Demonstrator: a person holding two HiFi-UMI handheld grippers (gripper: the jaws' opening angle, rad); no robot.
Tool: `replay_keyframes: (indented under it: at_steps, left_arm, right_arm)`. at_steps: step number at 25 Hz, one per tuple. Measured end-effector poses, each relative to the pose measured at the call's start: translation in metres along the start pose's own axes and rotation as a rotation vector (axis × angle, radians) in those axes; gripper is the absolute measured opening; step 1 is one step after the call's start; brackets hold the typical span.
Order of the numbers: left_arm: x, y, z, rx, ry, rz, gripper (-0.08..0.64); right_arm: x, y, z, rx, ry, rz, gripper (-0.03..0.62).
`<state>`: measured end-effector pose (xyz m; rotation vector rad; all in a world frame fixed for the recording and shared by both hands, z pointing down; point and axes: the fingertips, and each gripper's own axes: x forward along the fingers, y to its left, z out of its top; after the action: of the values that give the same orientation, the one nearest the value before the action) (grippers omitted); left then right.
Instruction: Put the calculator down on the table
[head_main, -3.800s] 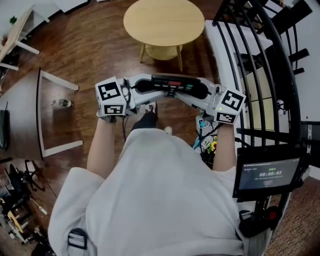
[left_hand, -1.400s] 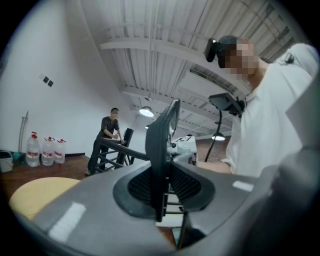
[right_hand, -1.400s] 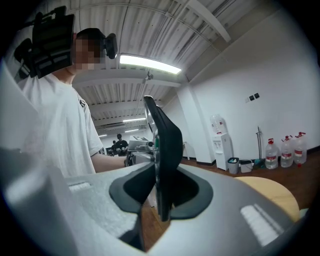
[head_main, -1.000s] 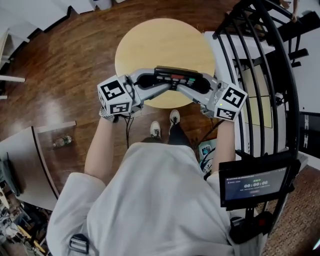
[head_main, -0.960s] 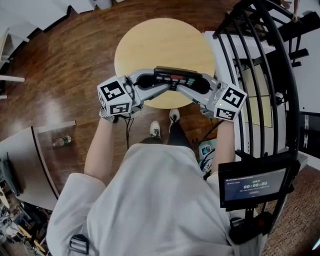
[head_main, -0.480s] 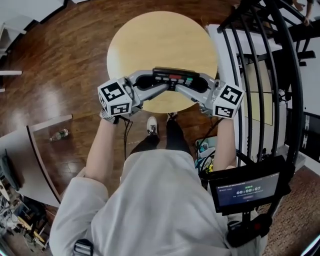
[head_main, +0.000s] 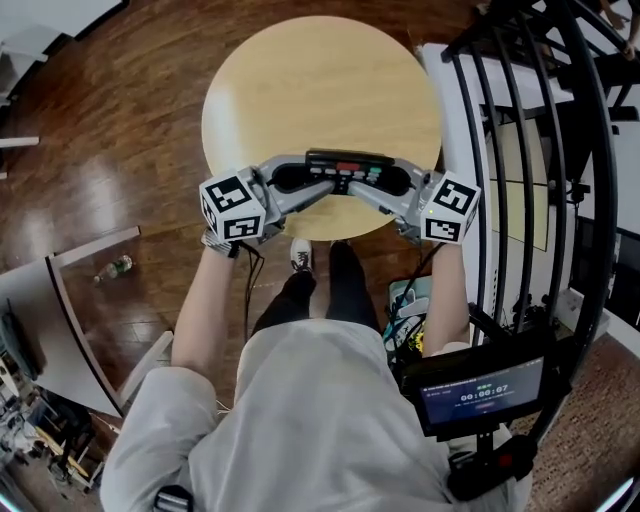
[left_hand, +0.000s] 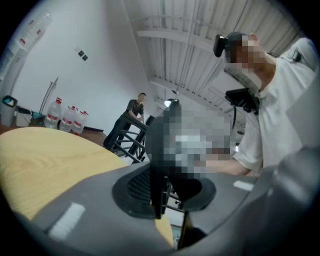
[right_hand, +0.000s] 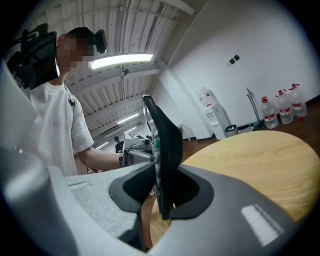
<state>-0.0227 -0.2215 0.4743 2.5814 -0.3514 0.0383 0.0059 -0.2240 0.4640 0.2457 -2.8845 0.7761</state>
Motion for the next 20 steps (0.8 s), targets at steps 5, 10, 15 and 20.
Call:
replay_keyframes:
  at_steps: [5,10,15,20]
  left_arm:
    - [0.01,0.011,-0.02,-0.03,0.021,-0.003,0.103]
    - [0.016,0.031,-0.031,-0.086,0.02,-0.004,0.104]
    - [0.022,0.052,-0.045,-0.12,0.031,0.007,0.104]
    - [0.029,0.065,-0.064,-0.159,0.041,0.041,0.106]
  right_arm:
    - [-0.003,-0.015,-0.021,0.034,0.003,-0.018,0.097]
    - [0.0,-0.036,-0.032,0.069,0.016,-0.031,0.101]
    - [0.005,-0.058,-0.045,0.084,0.029,-0.04,0.108]
    - [0.005,-0.074,-0.066,0.104,0.042,-0.074,0.121]
